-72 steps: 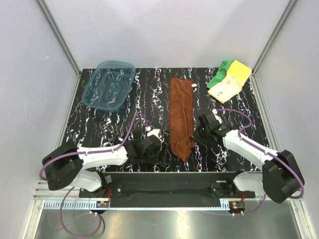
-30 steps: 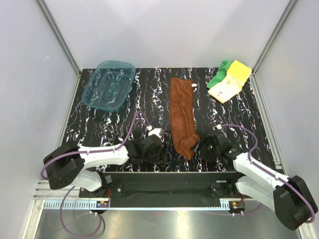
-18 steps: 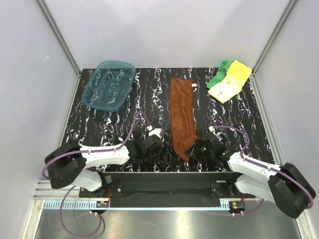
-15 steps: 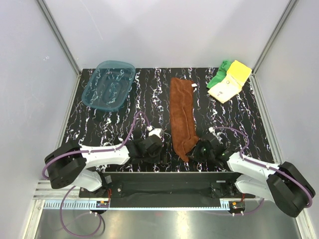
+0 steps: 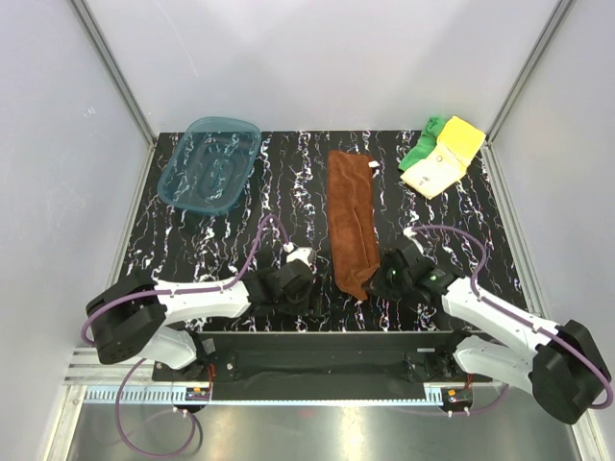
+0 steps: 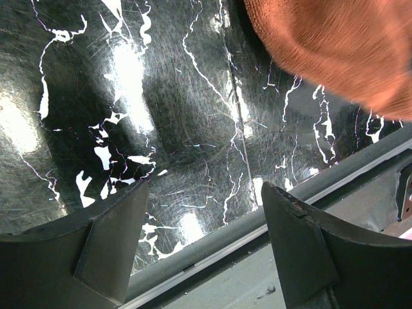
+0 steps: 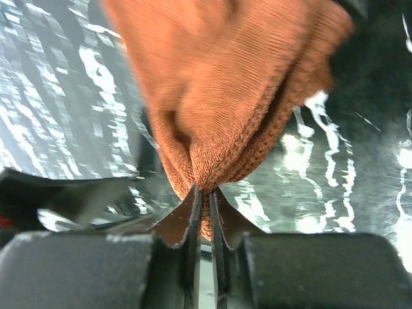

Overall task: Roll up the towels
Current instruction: Roll the towel

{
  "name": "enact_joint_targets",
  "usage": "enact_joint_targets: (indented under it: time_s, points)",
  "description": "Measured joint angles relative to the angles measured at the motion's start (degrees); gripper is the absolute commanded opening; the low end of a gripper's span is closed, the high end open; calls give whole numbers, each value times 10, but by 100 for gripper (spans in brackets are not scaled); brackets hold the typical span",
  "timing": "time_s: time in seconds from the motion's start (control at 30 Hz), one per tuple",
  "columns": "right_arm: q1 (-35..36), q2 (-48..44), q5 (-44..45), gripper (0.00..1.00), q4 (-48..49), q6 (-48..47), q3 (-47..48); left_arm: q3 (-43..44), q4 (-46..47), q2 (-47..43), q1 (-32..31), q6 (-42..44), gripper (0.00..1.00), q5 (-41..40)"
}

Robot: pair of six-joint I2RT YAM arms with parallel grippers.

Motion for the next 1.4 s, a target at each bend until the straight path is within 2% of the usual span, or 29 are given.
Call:
enact_joint_targets:
  time_s: [0.17,0.4,0.47,0.53,0.67,0.7,0.73,1.03,1.13,1.27,1.33,1.37,1.4]
  points:
    - [0,42,23,15,-36,-16,75,0,0,0,0,0,77,0]
    - [-1,165,48,15,-59,-50,144,-2,4,0,0,0,77,0]
    - [-6,194,51,18,-63,-60,172,-5,11,0,0,0,77,0]
    - [-18,216,52,25,-66,-71,200,-6,16,0,0,-1,77,0]
    - [-48,250,52,73,-68,-93,256,-11,25,-3,0,-3,77,0]
    - [-56,259,53,81,-69,-100,270,-13,26,-4,0,-3,77,0]
    - [-61,266,53,84,-69,-109,282,-14,27,-4,0,-3,77,0]
    - [-91,349,53,85,-67,-157,374,-12,24,-5,0,0,77,-1]
    - [-113,324,62,85,-63,-175,366,-12,10,-12,0,14,76,-2]
    - [-157,243,68,83,-56,-194,328,9,-7,-7,-3,45,75,0]
    - [-176,196,76,82,-54,-201,303,41,-9,11,-8,60,54,3]
    - [-181,175,79,81,-52,-204,290,58,-7,22,-11,68,39,5]
    - [-182,159,80,81,-52,-207,279,74,-5,31,-15,73,37,7]
